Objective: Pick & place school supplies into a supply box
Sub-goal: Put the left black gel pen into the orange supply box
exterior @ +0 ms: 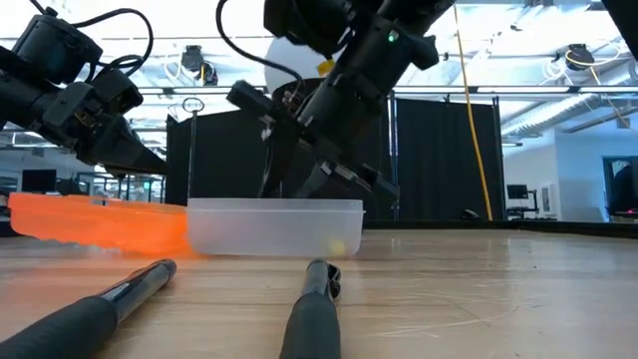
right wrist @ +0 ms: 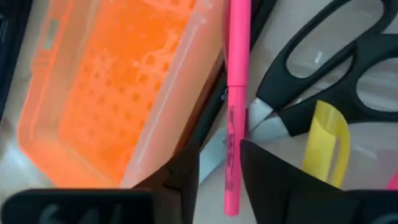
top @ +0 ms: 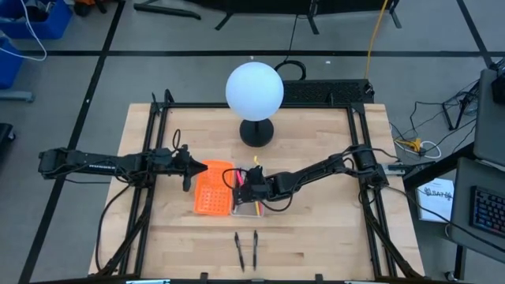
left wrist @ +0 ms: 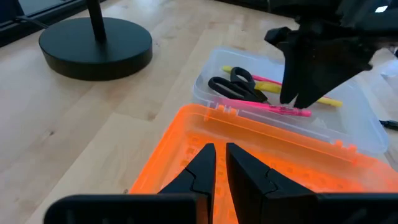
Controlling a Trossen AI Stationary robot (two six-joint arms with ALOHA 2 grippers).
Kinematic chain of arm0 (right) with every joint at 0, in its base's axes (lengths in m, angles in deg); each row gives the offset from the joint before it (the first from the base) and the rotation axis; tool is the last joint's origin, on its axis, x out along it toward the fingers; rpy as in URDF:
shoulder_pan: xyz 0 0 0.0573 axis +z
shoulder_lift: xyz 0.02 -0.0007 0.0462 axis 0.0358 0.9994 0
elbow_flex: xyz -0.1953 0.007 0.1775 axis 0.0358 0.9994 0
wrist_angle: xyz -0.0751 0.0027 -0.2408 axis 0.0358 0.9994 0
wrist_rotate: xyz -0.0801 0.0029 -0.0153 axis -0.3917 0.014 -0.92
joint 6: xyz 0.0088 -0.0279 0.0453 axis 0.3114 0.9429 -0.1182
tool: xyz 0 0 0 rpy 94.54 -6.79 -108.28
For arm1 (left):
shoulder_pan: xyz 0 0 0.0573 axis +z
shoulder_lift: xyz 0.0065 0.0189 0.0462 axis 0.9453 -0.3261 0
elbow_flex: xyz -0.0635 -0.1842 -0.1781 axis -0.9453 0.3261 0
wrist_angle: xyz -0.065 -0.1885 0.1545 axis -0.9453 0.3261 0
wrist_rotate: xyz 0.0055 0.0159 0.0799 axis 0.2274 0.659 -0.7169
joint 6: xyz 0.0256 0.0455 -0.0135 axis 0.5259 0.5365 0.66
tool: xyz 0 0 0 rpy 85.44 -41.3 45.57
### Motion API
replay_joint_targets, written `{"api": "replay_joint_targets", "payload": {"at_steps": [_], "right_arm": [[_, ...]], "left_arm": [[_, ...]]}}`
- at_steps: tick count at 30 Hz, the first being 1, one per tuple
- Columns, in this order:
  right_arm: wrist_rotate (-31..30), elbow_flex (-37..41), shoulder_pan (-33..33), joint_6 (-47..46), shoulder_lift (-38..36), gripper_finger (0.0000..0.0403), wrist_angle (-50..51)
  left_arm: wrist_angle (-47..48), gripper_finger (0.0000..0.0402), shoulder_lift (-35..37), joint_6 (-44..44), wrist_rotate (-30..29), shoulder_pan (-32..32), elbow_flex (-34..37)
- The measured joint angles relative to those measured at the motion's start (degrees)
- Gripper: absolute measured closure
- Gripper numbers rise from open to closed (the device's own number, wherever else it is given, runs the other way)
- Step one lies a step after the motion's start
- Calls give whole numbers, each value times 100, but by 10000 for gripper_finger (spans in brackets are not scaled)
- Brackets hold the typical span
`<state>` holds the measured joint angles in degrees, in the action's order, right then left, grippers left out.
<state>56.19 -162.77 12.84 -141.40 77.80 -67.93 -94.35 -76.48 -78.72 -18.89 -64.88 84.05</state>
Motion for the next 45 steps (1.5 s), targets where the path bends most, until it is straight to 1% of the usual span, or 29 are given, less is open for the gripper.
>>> {"api": "replay_joint_targets", "payload": {"at_steps": [6,9,12,15,17,19,24,26,28,30,32,34,36,37,39,40,43,45], "right_arm": [[1,0,17,106,-102,268,15],[8,0,18,385,-318,264,-40],[40,0,19,1096,-707,263,-9],[53,0,19,2144,-1240,265,258],[-61,0,22,2904,-1698,268,461],[-433,0,92,3602,-2181,271,650],[-2042,-2,577,5222,-3057,282,1134],[-2443,0,757,5627,-3255,290,1376],[-2589,58,885,6041,-3394,308,1477],[-2586,360,997,6654,-3534,332,1305],[-2572,887,1086,7455,-3684,362,847],[-2484,1549,1125,8205,-3909,390,166],[-2080,2258,1086,8676,-4250,396,-721],[-1781,2604,1039,8786,-4458,394,-1116],[-1229,3301,938,8869,-4887,392,-1868],[-1084,3634,906,8867,-5110,394,-2170],[-1079,4545,749,8642,-5885,401,-2684],[-1075,5043,590,8380,-6496,400,-2823]], "left_arm": [[2,357,-2,0,2,0,0],[2,357,-2,-4,2,0,0],[2,357,-2,-35,1,0,0],[2,357,-2,-44,2,0,0],[2,357,-2,-85,2,0,0],[2,357,-2,-101,2,0,0],[146,357,-4,-211,0,0,-2],[137,357,-2,-207,-10,0,-2],[142,357,-2,-171,-16,0,-2],[140,357,-2,-54,-144,0,-2],[146,357,-2,124,-541,0,-2],[142,357,-2,275,-1149,0,-2],[139,357,-2,544,-1534,2,-2],[138,357,-2,727,-1570,2,-2],[136,357,-2,934,-1444,0,-2],[132,357,-2,950,-1354,1,-2],[49,358,-2,883,-1207,0,-2],[-50,361,-5,912,-1201,0,-2]]}}
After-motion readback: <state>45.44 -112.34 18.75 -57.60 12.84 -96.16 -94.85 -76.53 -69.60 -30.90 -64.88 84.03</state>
